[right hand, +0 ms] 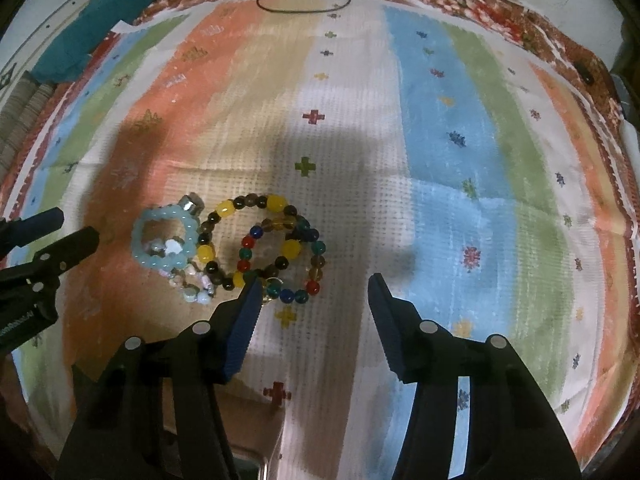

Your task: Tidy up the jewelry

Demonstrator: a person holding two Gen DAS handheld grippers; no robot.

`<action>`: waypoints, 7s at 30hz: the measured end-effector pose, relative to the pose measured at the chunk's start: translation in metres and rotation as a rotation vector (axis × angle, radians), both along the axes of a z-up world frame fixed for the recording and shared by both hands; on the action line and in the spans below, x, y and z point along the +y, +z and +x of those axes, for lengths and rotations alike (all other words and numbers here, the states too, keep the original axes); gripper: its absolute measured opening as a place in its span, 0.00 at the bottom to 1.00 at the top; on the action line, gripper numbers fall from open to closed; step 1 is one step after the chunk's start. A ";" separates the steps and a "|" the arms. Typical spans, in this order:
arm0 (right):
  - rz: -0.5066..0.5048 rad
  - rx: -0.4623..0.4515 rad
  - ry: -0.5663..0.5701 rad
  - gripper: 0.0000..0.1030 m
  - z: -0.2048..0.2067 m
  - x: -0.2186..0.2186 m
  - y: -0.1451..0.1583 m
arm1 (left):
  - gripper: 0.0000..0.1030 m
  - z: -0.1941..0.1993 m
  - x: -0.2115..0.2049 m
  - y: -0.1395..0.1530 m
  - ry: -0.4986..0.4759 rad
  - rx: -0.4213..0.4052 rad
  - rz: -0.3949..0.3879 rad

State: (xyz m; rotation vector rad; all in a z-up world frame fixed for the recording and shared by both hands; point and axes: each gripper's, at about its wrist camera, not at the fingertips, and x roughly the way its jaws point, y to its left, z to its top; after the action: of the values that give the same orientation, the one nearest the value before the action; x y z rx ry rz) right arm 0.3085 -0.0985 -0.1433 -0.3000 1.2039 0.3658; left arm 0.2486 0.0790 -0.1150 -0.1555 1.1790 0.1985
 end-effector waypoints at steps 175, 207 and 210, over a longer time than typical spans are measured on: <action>0.236 -0.234 0.144 0.10 -0.132 -0.022 0.107 | 0.11 -0.134 -0.085 0.107 -0.158 -0.316 -0.060; 0.199 -0.166 0.073 0.29 -0.132 -0.038 0.090 | 0.27 -0.143 -0.074 0.097 -0.089 -0.270 -0.086; 0.193 -0.161 0.069 0.32 -0.129 -0.038 0.089 | 0.31 -0.140 -0.071 0.096 -0.080 -0.265 -0.088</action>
State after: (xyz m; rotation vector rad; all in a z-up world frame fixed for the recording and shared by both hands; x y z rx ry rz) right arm 0.1797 -0.1363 -0.0547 -0.2002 0.9936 0.5046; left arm 0.1090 0.0082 -0.0186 -0.2053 0.9281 0.0527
